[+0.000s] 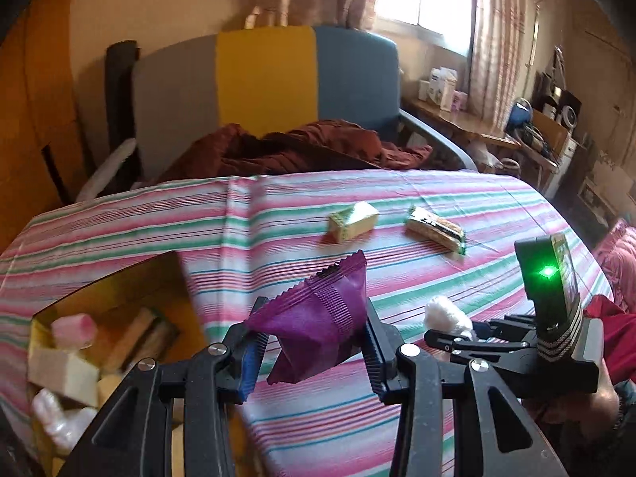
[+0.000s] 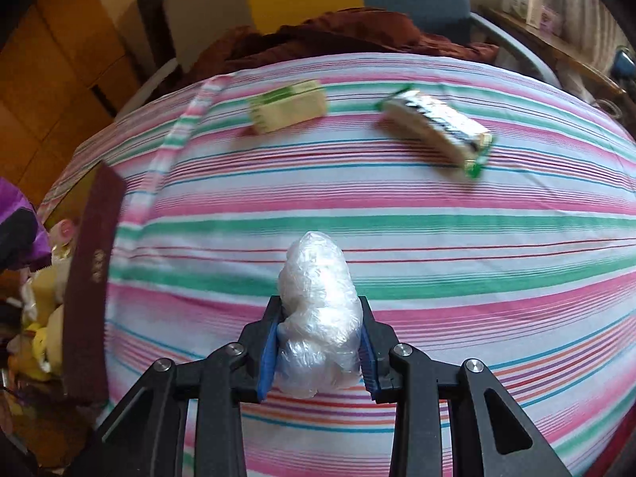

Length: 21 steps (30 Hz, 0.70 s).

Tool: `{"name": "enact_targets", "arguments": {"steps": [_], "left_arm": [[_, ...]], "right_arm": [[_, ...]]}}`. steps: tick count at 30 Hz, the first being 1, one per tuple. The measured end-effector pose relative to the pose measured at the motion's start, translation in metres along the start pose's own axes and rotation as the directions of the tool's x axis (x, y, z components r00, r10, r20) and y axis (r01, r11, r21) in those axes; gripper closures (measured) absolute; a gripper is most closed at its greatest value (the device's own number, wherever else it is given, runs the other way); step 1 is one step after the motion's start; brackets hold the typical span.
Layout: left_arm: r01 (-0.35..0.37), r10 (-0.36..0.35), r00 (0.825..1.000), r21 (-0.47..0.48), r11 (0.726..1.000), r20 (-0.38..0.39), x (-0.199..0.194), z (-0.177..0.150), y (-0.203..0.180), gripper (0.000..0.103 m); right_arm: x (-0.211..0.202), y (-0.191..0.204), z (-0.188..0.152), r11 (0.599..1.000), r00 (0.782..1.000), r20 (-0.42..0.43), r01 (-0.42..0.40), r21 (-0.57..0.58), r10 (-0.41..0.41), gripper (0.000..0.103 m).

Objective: Organize objects
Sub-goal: 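Carry the purple pouch and wrapped white ball over the gold tray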

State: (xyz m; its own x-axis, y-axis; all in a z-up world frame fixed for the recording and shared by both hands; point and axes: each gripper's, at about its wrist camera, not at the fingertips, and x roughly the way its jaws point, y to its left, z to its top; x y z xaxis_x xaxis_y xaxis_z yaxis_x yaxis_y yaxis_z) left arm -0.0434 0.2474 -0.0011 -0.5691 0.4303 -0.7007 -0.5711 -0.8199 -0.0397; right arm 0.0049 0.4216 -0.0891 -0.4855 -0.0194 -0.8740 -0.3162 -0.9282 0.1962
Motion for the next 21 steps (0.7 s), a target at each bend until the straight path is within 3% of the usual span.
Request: {"name": "enact_targets", "arguments": {"steps": [7, 21], "left_arm": [[-0.071, 0.073, 0.997, -0.053, 0.996, 0.038, -0.029, -0.015, 0.040, 0.059], [-0.140, 0.145, 0.989, -0.197, 0.970, 0.013, -0.053, -0.054, 0.109, 0.059]], "right_arm": [[-0.011, 0.051, 0.000, 0.994, 0.995, 0.036, -0.091, -0.059, 0.093, 0.068], [-0.036, 0.153, -0.005, 0.950, 0.973, 0.054, -0.206, -0.234, 0.224, 0.068]]}}
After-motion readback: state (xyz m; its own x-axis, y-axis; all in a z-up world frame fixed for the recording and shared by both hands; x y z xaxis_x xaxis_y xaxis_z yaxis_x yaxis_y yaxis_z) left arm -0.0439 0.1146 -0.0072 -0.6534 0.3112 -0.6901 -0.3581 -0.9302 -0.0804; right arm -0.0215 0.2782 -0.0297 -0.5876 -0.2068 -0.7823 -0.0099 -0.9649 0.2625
